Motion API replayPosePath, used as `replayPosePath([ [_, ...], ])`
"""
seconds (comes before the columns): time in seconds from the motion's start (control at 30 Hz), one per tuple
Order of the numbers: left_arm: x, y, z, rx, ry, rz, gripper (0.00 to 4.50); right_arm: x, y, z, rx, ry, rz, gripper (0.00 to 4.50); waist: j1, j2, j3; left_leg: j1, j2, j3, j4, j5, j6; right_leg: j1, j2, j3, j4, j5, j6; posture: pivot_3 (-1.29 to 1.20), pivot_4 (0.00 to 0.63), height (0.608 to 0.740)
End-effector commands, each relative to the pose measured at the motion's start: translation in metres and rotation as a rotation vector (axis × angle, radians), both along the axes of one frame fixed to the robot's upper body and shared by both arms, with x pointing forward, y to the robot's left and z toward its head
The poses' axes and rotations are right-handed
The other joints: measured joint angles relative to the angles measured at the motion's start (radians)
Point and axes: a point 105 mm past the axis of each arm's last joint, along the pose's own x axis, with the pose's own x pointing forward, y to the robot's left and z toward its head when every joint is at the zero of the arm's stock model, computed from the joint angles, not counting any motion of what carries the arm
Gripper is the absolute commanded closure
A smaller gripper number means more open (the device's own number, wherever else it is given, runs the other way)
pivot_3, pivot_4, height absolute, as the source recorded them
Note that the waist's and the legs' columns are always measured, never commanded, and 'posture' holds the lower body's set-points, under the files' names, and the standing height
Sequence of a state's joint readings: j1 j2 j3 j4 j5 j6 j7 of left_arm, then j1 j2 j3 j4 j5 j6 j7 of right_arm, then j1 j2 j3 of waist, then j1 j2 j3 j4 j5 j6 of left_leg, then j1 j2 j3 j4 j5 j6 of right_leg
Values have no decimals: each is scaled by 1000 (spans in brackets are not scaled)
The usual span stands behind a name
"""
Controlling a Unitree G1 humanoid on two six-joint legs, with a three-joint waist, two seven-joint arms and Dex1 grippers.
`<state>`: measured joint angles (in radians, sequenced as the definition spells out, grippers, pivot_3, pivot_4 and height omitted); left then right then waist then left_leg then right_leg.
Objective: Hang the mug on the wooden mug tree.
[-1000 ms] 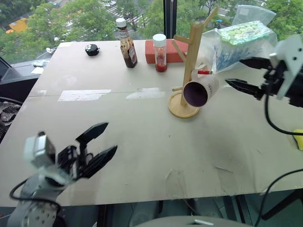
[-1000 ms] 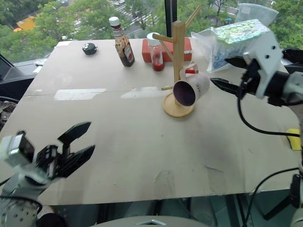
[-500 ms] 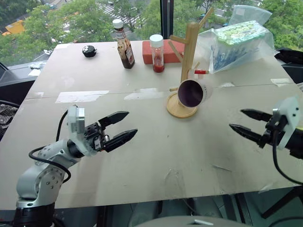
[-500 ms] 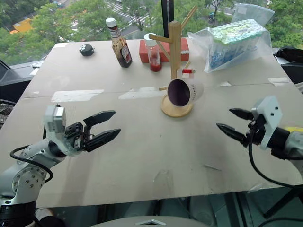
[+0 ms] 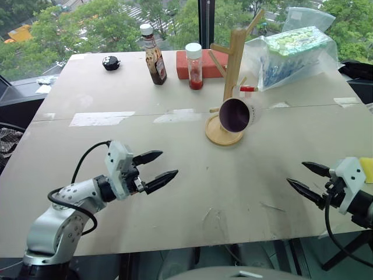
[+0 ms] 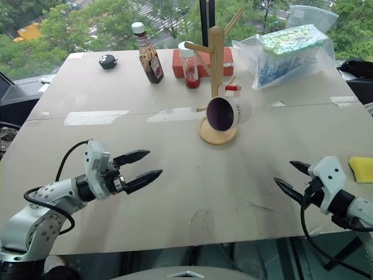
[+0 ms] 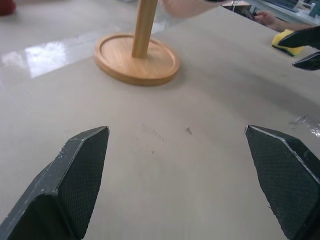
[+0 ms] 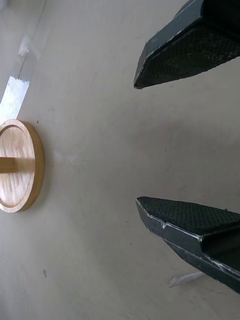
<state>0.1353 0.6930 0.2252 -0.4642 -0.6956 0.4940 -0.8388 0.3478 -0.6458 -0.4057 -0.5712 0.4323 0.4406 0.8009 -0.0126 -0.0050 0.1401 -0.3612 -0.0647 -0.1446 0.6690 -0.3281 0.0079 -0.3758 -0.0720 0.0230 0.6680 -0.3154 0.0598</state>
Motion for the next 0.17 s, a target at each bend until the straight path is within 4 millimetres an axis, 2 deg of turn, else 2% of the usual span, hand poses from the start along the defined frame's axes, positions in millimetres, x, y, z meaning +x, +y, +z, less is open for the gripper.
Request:
replayPosePath([
  [0.03, -4, -6, 1, 21, -36, -9, 0, -3, 2, 8, -36, -69, -3, 1062, 1, 0, 0, 0, 0, 0, 0, 0, 0, 0, 0, 0, 0, 0, 0, 0, 150, 740],
  [0.17, -3, -6, -3, 30, -37, 5, 0, -4, 6, 8, -33, -80, -9, 1062, 1, 0, 0, 0, 0, 0, 0, 0, 0, 0, 0, 0, 0, 0, 0, 0, 150, 740],
])
